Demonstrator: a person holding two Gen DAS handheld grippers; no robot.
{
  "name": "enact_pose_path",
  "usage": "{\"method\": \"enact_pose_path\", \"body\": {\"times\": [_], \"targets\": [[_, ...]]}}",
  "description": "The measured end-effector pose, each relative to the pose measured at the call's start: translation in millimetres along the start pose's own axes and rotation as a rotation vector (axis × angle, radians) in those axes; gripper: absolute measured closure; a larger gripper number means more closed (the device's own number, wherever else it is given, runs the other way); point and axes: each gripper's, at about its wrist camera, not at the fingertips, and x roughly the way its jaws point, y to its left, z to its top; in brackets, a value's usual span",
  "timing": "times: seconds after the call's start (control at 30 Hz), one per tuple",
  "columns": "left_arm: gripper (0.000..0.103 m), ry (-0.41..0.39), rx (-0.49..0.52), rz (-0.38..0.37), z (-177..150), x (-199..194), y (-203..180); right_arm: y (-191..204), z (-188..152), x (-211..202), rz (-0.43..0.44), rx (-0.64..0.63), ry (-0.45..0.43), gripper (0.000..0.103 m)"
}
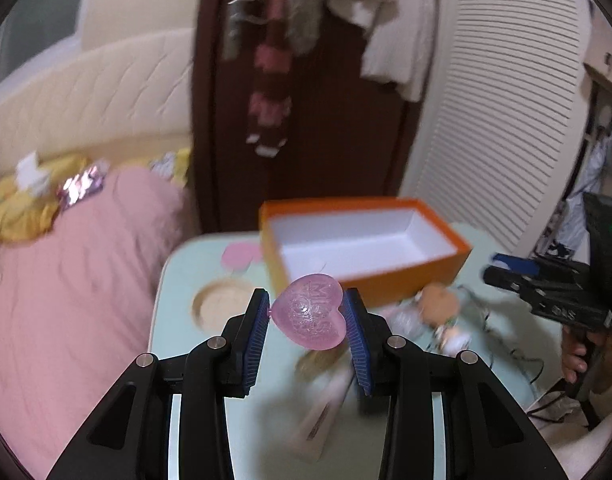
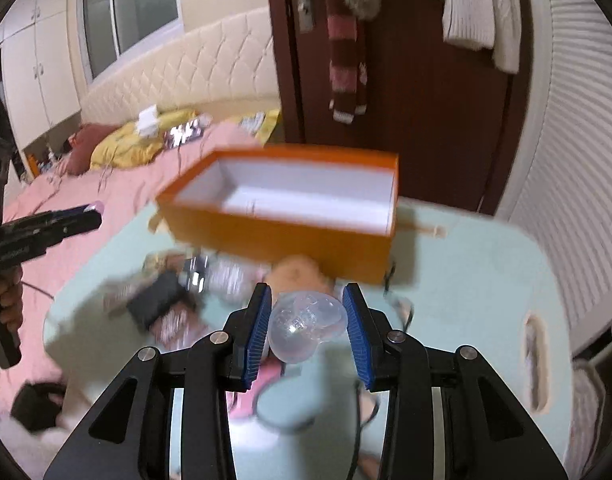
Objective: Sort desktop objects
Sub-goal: 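Lower the pink heart soap into the orange box while the right gripper lowers the clear heart container there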
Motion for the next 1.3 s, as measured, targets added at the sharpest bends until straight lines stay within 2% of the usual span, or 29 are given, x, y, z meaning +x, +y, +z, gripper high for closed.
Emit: {"method": "enact_pose_path", "body": {"times": [0.17,0.27,0.43,0.53,0.7,0.83,0.93,1.03,1.2,1.3], "targets": [[0.067,-0.029,0.068,-0.038,42,7,-10,-12,48,9,0.023,0.060,-0.025,0.064],[0.067,0.018,0.093,-0.045,63,43,-9,-12,75,28,0.005,0.048,-0.002,0.064],[0.067,0.168,0.077,-0.069,80,109,-3,-11,99,86,-0.007,0.015,0.142,0.064],[0.067,0.240,0.080,-0.055,83,136,-2,-12,105,123,-0.004,0.006,0.250,0.064],[0.067,0.323,0.057,-0.043,78,161,2,-13,112,163,-0.038,-0.022,0.379,0.064],[0.067,0.324,0.079,-0.003,75,163,0,-16,115,181,-0.077,-0.032,0.425,0.064],[0.067,0.317,0.085,0.007,73,160,0,-15,115,186,-0.104,-0.044,0.428,0.064],[0.067,0.308,0.069,0.020,70,158,3,-16,115,183,-0.105,-0.050,0.413,0.064],[0.066,0.275,0.042,0.001,70,150,6,-18,115,180,-0.095,-0.041,0.377,0.063],[0.066,0.204,0.013,-0.001,75,122,14,-17,118,168,-0.078,-0.035,0.335,0.063]]}}
